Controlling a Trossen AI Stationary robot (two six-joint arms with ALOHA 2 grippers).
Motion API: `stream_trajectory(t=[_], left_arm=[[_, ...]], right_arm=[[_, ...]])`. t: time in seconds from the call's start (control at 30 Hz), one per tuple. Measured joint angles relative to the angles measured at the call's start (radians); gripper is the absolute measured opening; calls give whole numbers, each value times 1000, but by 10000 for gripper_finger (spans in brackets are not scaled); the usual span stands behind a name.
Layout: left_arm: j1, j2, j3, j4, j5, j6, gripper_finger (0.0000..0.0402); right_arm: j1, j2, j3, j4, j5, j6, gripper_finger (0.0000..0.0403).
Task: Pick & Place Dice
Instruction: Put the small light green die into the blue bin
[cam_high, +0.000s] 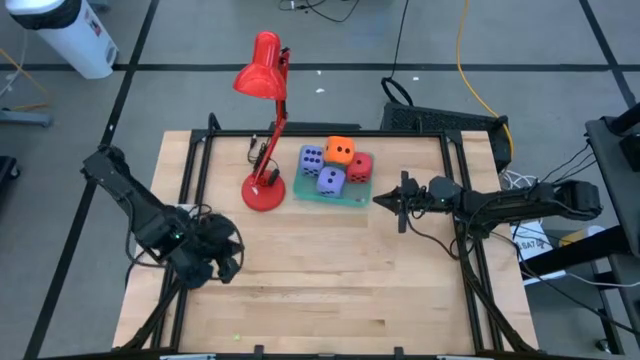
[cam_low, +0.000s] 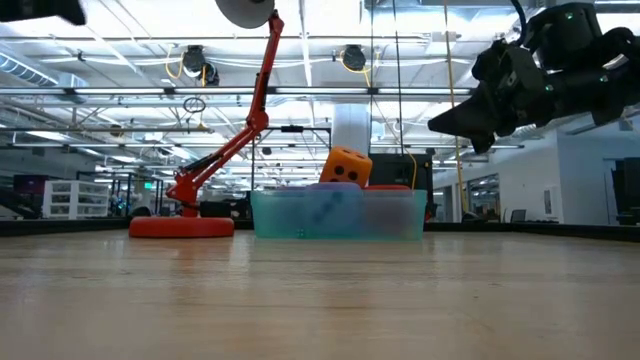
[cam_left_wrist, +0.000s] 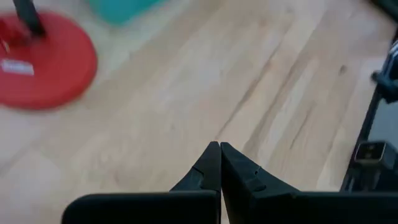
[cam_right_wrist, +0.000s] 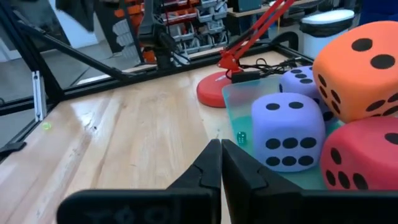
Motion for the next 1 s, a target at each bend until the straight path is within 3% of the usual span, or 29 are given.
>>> stream_trajectory(t=[0.2,0.57,0.73,1.0], left_arm=[[-85,100,0,71,179,-129,1],[-246,343,0,502,457,-283,4],[-270,448,1,680,507,-318,2],[-271,631,0,705,582,-302,2]], right_arm=[[3,0,0,2,3,15,1],[3,0,0,24,4,-20,1],[3,0,0,68,4,-34,1],[3,0,0,85,0,-28,1]])
